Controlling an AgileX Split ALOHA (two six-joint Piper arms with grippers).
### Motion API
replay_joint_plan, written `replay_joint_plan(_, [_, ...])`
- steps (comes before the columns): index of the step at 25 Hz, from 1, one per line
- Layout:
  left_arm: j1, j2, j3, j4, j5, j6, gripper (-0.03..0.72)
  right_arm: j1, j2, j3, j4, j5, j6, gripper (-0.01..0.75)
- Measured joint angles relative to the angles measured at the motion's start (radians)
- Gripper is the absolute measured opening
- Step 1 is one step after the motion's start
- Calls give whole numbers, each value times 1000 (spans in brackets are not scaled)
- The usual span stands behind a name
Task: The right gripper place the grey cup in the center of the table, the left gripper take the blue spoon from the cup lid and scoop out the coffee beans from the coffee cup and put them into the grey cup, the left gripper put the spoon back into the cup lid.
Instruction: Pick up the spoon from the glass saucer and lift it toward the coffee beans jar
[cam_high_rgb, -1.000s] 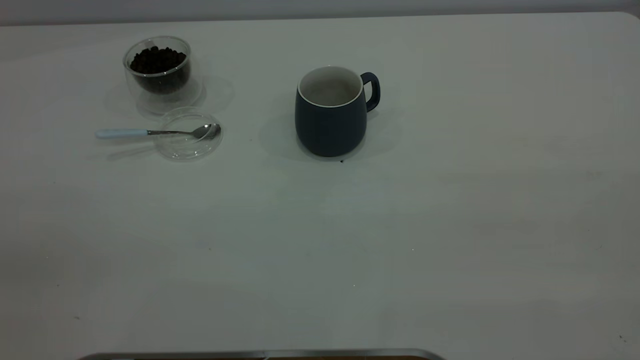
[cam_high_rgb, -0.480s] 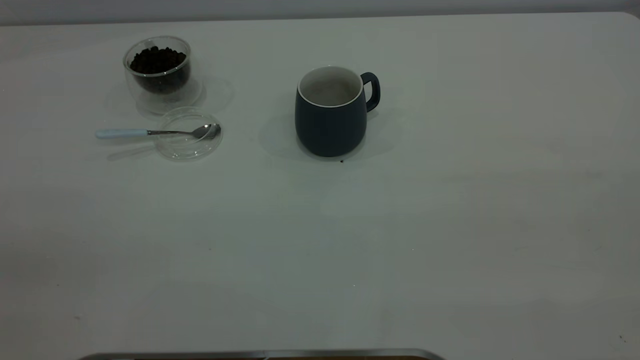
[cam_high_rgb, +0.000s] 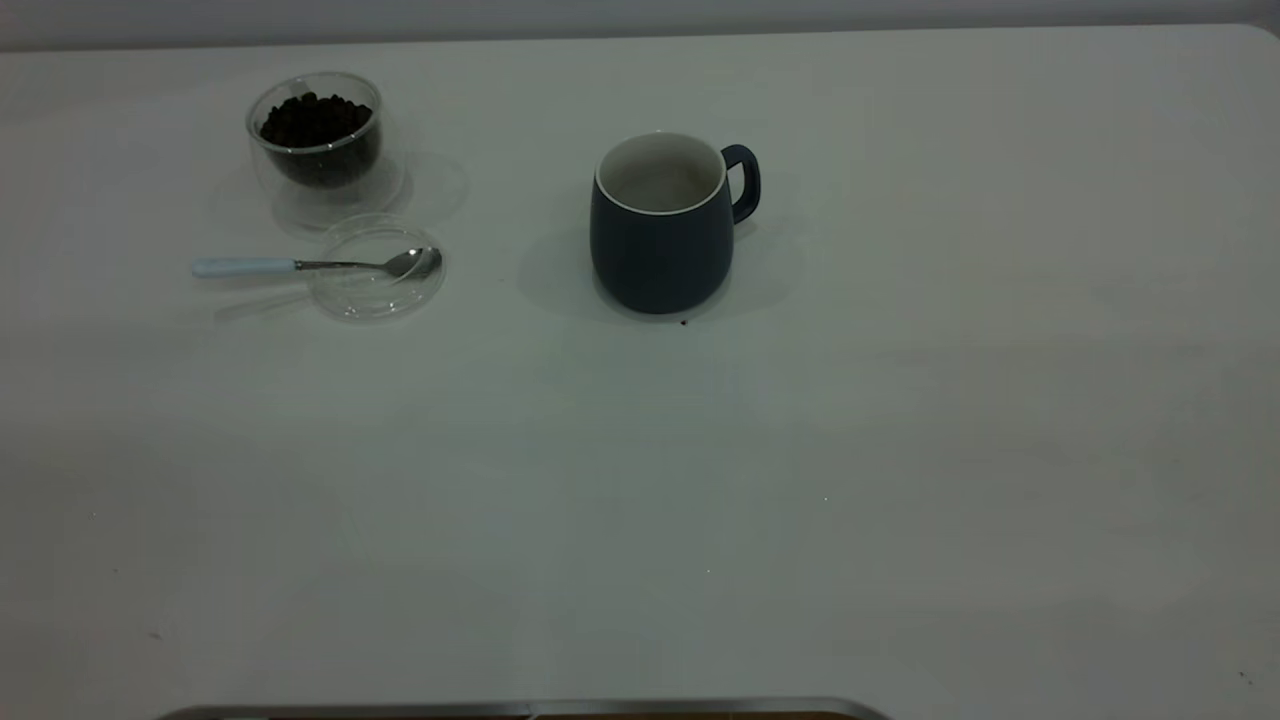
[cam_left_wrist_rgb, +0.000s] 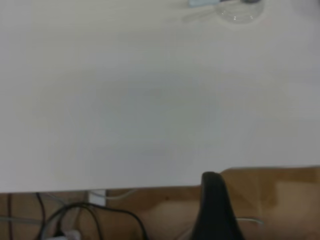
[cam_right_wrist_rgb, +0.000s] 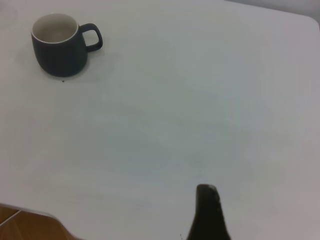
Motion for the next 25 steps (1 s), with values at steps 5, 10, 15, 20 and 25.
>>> replay_joint_plan(5, [0,363,-79,-75,-190,-5,592,0,0,0,0,0,0,592])
replay_joint_plan(10, [0,757,-163,-190,-373,62,623,0,0,0,0,0,0,592])
replay_joint_plan(15, [0,1103,-277,-297,-443,212,692,0,0,0,0,0,0,592])
replay_joint_plan(20, [39,1326,-357,-394,-473,356,710,0,0,0,0,0,0,592])
replay_joint_plan(25, [165,1440,-383,-550,-459,561,712,0,0,0,0,0,0,592])
